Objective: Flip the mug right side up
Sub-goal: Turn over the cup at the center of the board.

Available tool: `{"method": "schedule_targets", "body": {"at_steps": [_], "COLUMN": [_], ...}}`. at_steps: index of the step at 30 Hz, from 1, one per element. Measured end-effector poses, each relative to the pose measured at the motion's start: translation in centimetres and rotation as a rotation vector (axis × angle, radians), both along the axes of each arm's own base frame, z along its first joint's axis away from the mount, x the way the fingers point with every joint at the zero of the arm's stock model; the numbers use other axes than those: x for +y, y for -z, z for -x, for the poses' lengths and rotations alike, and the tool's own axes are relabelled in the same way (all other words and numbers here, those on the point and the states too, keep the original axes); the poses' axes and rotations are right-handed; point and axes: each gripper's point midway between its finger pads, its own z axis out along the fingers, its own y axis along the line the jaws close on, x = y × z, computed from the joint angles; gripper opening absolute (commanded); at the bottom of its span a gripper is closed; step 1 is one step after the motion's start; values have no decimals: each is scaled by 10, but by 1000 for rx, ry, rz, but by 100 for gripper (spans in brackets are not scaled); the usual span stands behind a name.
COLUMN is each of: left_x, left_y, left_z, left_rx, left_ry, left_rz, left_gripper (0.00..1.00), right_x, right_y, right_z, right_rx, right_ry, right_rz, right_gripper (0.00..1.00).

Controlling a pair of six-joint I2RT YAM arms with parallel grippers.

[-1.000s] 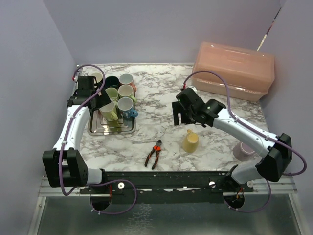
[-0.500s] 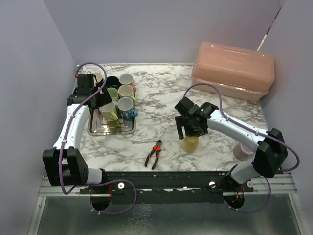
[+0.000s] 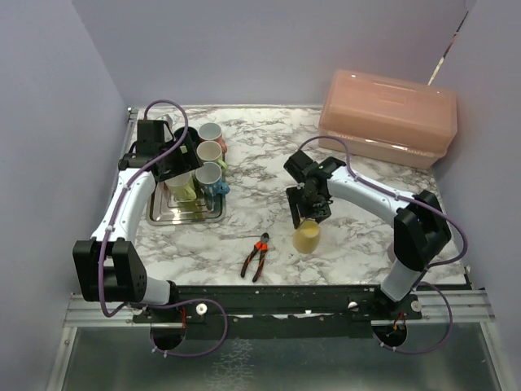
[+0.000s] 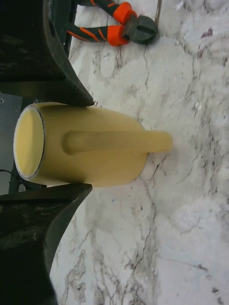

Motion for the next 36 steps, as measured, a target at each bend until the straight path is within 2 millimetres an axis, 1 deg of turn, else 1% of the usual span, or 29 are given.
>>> {"method": "schedule_targets", "body": {"at_steps": [2, 6, 10, 13, 14, 15, 18, 19, 22, 28, 34, 36], "left_x": [-8, -18, -29, -37, -41, -45, -59, -61, -67, -67, -66, -65], "left_y": [-1, -1, 0, 2, 3, 4, 8, 9, 10, 2, 1, 1], "left_z": [0, 2, 4, 5, 6, 6, 8, 9, 10, 6, 5, 4], "left_rx": [-4, -4, 1, 7, 11, 14, 25, 27, 31, 10, 8, 8], "left_ry": [27, 72, 113, 142, 155, 165, 204, 211, 228, 225, 219, 217], "left_rz": [12, 30, 46, 56, 58, 60, 62, 62, 63, 61, 56, 55], "left_gripper": [89, 89, 89, 88, 89, 88, 88, 88, 89, 88, 88, 88], "right_x": [9, 24, 35, 43, 47, 48, 53, 54, 53, 49, 49, 49], "right_y": [-2, -3, -5, -7, -9, -8, -9, -9, -7, 4, 4, 5], "right_z": [-4, -11, -18, -26, -30, -32, -37, -38, -39, -31, -20, -18], "right_rx": [10, 21, 27, 18, 8, 10, 2, 0, 4, 63, 110, 118], "right_ry": [-37, -92, -136, -155, -161, -166, -176, -181, -201, -247, -288, -300], "right_rz": [-26, -65, -94, -107, -115, -115, -120, -121, -113, -91, -103, -102], "right_gripper": [54, 35, 25, 18, 17, 18, 36, 40, 45, 45, 36, 35]}}
